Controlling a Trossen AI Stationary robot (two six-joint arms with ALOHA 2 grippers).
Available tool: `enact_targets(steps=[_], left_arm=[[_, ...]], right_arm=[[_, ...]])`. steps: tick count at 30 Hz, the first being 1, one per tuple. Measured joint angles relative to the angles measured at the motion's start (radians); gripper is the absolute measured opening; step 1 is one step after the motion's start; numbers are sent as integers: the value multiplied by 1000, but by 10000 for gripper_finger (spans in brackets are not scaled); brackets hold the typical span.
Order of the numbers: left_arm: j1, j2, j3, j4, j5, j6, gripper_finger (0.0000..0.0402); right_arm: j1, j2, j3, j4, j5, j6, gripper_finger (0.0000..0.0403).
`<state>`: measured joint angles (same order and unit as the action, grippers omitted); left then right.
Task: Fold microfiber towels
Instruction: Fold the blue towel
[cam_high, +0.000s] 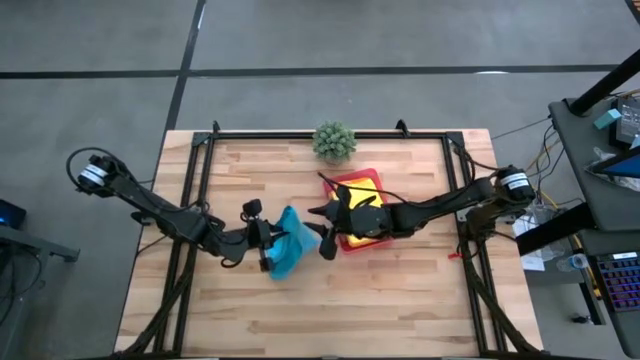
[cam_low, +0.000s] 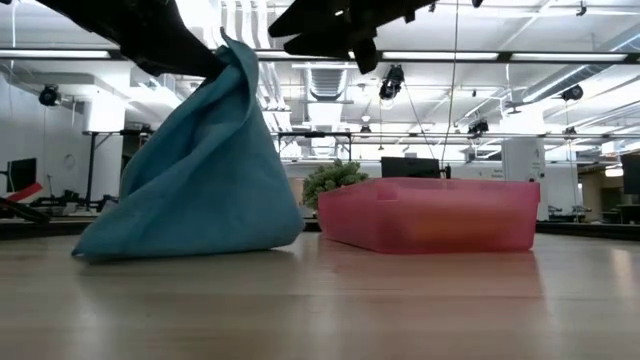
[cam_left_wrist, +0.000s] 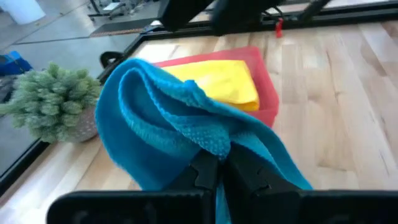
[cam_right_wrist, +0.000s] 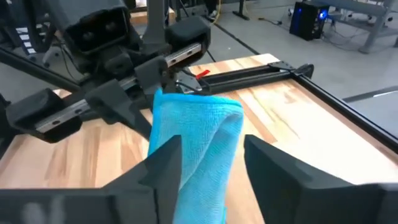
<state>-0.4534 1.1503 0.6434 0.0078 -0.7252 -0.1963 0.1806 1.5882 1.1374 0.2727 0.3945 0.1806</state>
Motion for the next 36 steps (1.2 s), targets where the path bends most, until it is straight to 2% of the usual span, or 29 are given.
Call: enact_targets(steps=[7,15,26,31,36], left_arm=[[0,-4,-1,11,-20,-4,0],[2,-4,-1,11,-25,-3,0],[2,2,-3,69,-37,35,0],[3,8,-4,93,-40,53,0],[3,8,-9,88,-35,54,0]], right_arm=[[17,27,4,51,-3,-61,195],[24,130,4,291,-4,-170,186],[24,204,49,330,0,-203,177],[32,226,68,328,63,-237,160],[37,226,68,327,78,-251,115]])
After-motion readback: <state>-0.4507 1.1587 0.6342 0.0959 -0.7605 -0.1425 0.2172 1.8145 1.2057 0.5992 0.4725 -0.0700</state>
